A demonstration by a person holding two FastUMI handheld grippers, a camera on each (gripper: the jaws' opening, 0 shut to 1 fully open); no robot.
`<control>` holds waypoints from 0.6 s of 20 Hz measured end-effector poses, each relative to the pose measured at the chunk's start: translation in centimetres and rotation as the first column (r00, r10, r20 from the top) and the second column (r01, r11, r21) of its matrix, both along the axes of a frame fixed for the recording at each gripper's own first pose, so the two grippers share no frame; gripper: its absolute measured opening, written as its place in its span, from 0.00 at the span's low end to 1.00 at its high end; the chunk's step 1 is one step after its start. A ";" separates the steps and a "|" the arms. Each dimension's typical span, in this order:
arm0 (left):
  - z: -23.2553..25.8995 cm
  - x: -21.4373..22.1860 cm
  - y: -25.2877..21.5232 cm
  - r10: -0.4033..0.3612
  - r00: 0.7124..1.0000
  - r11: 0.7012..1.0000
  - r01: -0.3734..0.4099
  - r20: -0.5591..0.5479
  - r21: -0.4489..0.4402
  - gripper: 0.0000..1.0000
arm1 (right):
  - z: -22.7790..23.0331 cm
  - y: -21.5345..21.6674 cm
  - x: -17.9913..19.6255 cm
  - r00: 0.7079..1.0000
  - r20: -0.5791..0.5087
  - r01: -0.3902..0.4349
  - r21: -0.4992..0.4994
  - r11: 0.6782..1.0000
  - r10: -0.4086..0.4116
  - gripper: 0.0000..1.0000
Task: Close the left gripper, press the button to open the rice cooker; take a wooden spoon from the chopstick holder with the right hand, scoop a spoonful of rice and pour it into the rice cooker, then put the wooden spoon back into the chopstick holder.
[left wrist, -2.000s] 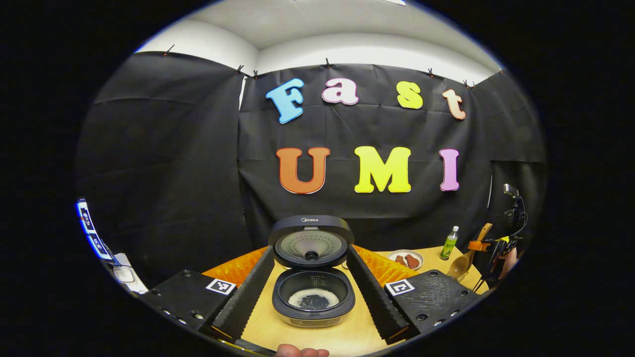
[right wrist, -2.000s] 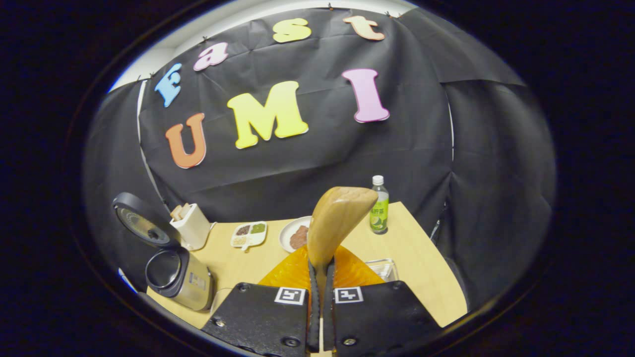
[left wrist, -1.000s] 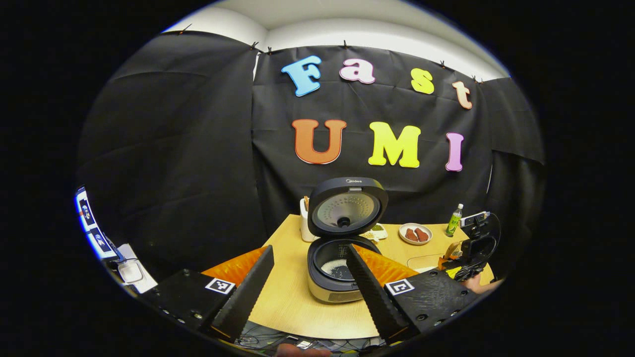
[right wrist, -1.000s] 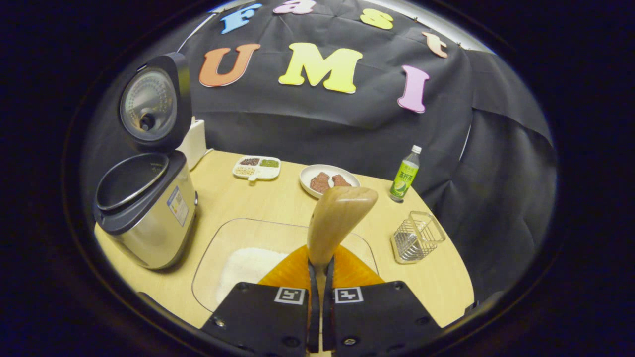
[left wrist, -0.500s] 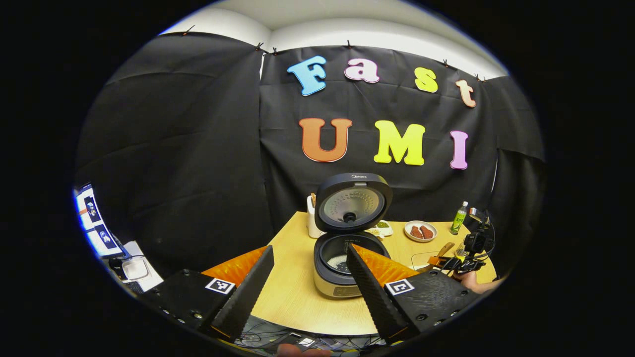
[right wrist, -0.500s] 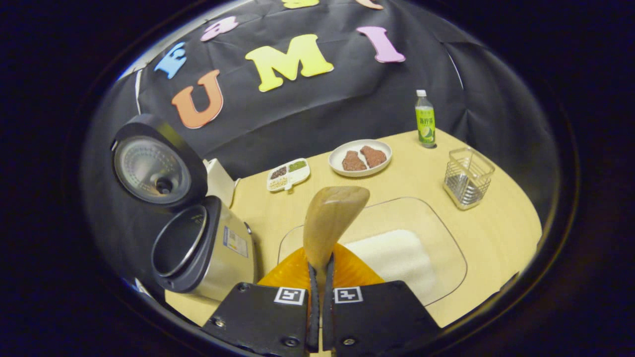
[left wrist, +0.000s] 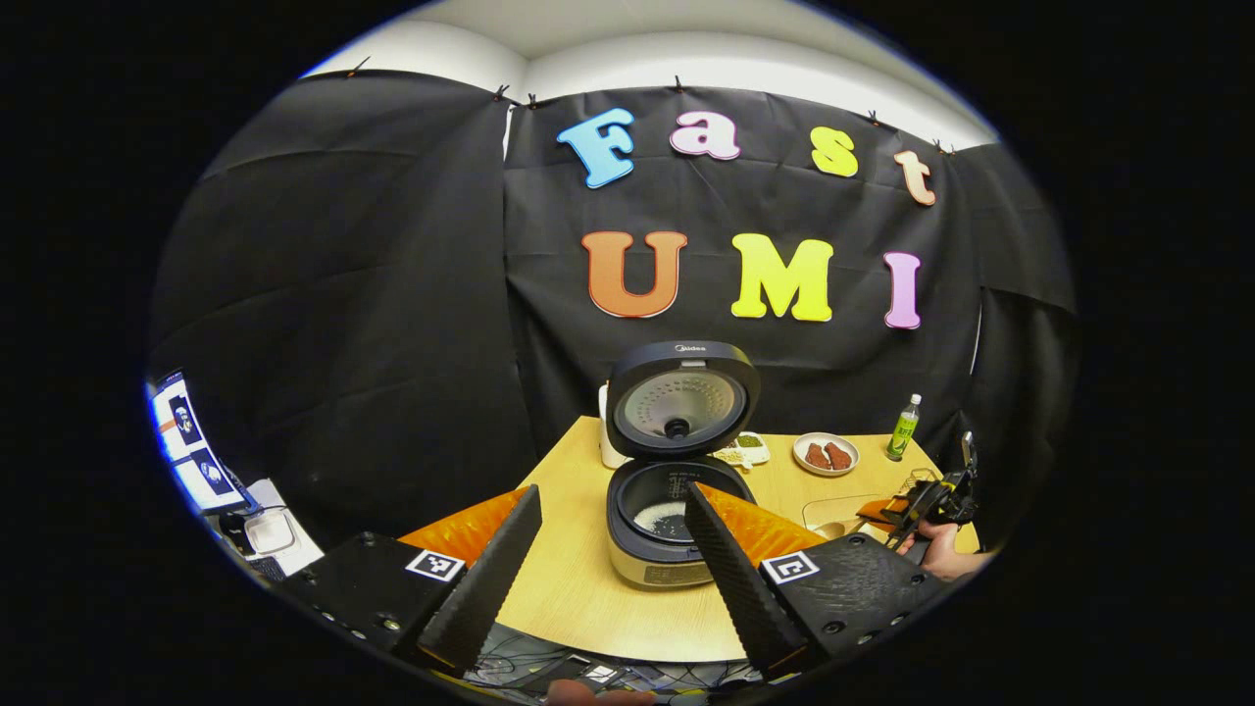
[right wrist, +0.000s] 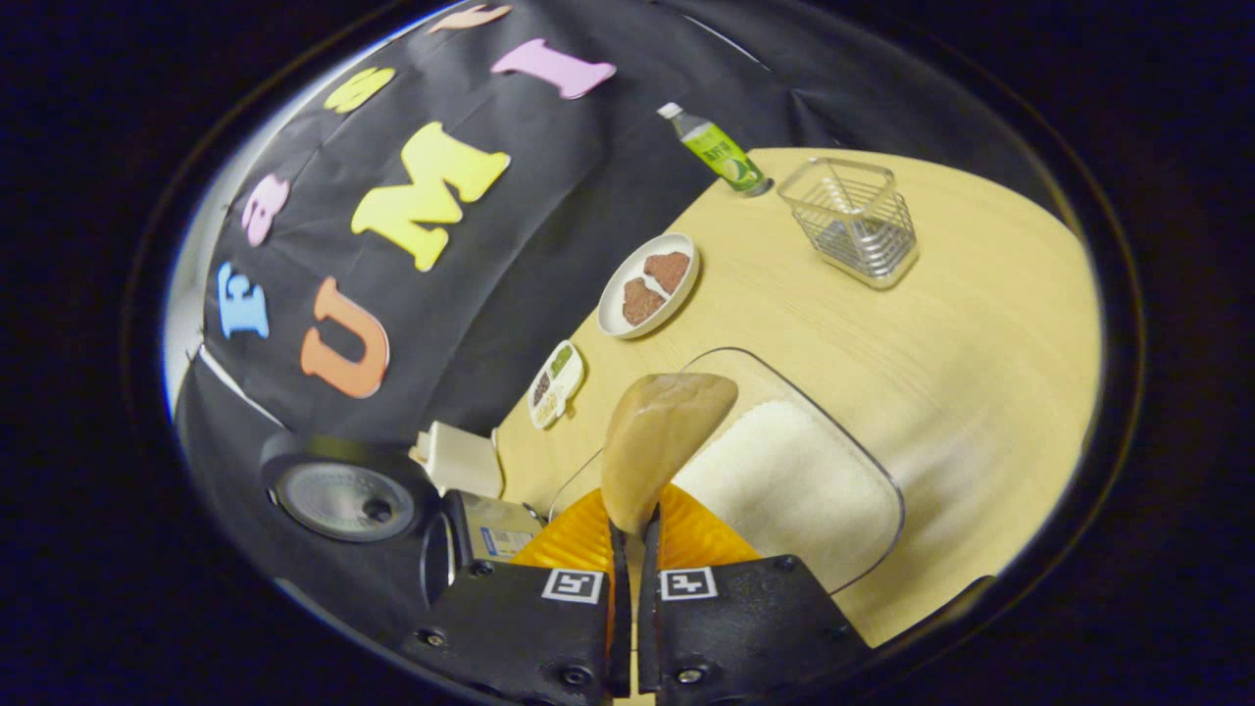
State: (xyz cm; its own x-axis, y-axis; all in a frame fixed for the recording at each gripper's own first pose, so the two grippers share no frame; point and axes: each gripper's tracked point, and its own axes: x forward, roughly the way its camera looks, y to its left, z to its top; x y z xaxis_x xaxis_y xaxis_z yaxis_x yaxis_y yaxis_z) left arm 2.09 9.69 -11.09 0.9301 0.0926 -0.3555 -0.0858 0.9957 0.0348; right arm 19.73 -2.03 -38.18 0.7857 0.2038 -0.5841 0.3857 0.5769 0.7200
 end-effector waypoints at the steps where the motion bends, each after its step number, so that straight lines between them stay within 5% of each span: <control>1: 0.0 0.1 -0.6 -0.008 1.000 1.000 0.008 -0.004 -0.001 0.95 | 0.2 -1.0 0.0 1.000 0.012 0.021 0.024 0.999 -0.021 0.08; 8: 0.7 1.4 -4.3 -0.039 0.999 0.999 0.039 0.013 -0.025 0.95 | 6.1 -5.6 -0.6 0.991 0.095 0.079 0.134 0.988 -0.092 0.08; 12: 1.2 1.6 -6.2 -0.060 0.998 0.997 0.062 0.031 -0.045 0.95 | 12.6 -5.9 0.2 0.982 0.179 0.039 0.151 0.988 -0.067 0.08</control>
State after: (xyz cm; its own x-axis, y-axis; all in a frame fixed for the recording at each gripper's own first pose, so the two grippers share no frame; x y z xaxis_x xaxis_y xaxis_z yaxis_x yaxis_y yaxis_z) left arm 3.73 3.47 -9.85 0.9437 0.0194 -0.3303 -0.0251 0.9996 -0.0131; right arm 19.95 -7.94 -25.54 0.8885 0.2316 -0.3962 0.2666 0.4421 0.8564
